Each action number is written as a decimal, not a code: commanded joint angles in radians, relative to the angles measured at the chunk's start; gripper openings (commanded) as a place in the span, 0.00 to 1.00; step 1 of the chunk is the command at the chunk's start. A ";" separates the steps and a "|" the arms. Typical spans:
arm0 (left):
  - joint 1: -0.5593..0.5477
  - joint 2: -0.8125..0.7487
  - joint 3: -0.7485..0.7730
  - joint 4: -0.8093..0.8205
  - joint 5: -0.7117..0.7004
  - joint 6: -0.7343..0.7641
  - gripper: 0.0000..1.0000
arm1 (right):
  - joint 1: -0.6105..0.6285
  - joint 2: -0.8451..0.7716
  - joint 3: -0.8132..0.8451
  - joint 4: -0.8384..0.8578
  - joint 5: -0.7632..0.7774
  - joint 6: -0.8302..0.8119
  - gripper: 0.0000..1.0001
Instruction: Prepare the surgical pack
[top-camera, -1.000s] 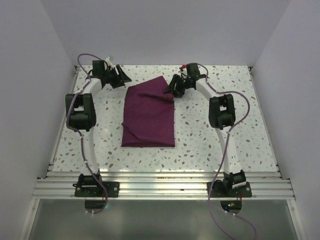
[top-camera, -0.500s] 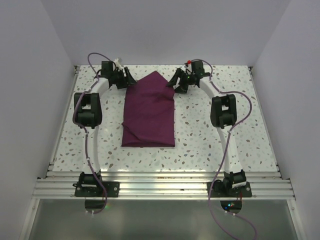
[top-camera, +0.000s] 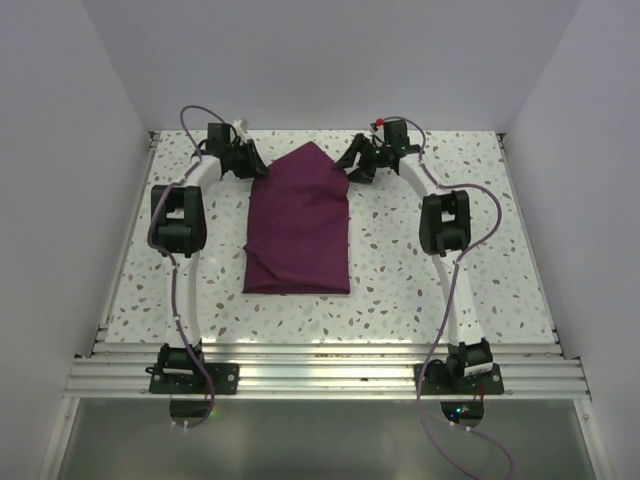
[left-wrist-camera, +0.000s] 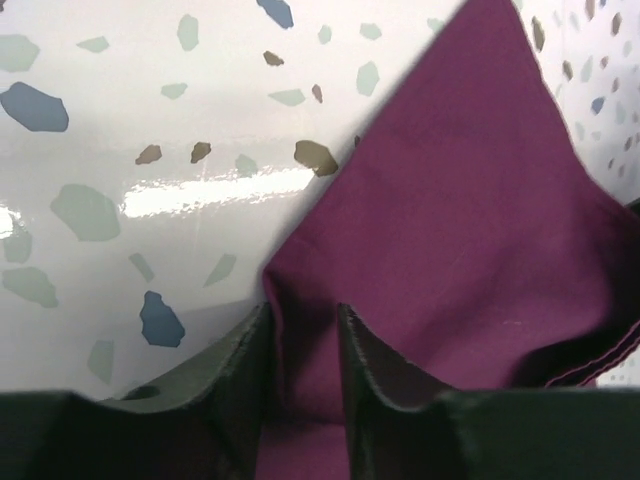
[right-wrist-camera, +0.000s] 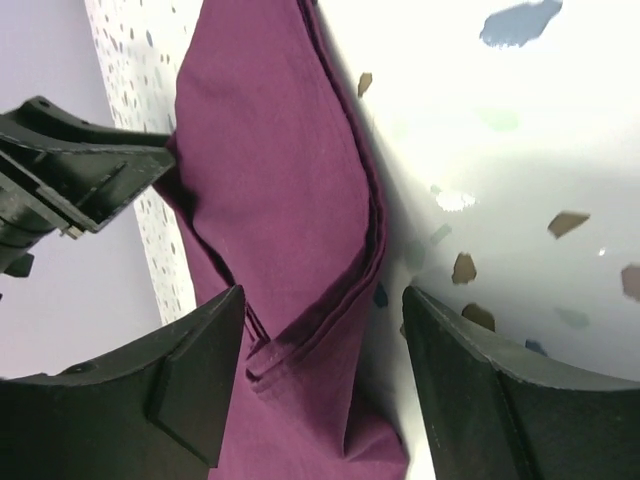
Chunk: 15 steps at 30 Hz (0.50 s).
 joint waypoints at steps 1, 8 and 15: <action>0.011 0.033 0.011 -0.079 -0.012 0.033 0.34 | -0.010 0.063 0.044 -0.004 0.025 0.019 0.68; 0.035 0.028 0.023 -0.065 0.021 0.007 0.00 | -0.006 0.075 0.053 0.041 -0.004 0.063 0.43; 0.074 -0.036 -0.009 0.018 0.035 -0.083 0.00 | 0.008 0.075 0.079 0.078 0.001 0.103 0.12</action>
